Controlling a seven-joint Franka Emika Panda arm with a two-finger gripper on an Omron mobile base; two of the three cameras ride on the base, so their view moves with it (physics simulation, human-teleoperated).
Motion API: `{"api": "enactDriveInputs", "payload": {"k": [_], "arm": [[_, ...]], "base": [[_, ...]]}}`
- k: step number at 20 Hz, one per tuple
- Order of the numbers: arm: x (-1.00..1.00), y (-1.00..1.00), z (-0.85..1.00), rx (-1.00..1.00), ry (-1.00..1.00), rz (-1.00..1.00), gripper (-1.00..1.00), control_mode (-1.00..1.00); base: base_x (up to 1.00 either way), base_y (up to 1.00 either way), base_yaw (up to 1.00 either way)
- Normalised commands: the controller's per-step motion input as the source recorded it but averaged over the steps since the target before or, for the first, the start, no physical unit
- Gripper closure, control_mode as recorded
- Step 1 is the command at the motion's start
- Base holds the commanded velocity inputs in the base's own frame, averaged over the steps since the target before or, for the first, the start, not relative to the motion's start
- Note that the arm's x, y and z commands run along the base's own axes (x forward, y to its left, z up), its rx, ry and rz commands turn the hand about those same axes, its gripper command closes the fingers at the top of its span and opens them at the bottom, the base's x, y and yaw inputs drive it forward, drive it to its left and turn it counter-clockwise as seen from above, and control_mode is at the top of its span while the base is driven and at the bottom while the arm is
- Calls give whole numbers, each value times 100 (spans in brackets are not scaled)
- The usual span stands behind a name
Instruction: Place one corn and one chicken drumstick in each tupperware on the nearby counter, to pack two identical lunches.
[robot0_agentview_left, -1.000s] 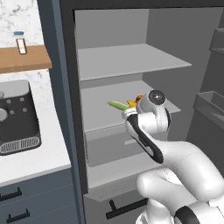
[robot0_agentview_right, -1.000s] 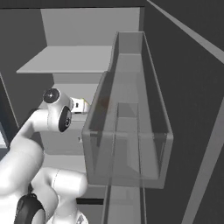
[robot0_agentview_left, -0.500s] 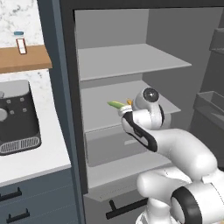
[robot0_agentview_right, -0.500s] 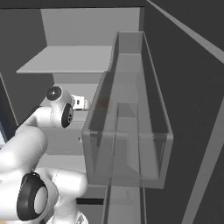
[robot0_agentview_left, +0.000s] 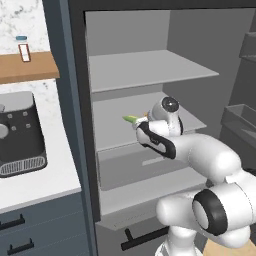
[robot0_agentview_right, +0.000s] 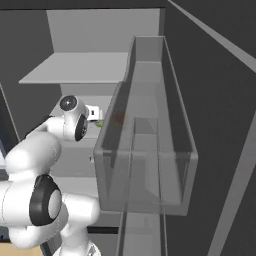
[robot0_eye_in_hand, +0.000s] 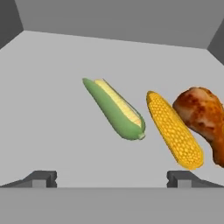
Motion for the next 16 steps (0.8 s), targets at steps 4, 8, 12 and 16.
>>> {"api": "enactDriveInputs", "payload": {"k": [4,8,12,16], "arm": [[34,13,-8,0,0,6,-100,-100],[37,9,-11,0,0,0,-100,-100],[45,1,-9,0,0,0,-100,-100],[42,0,-12,0,0,0,-100,-100]], "base": [[0,0,0],[0,0,0],[0,0,0],[0,0,0]]}}
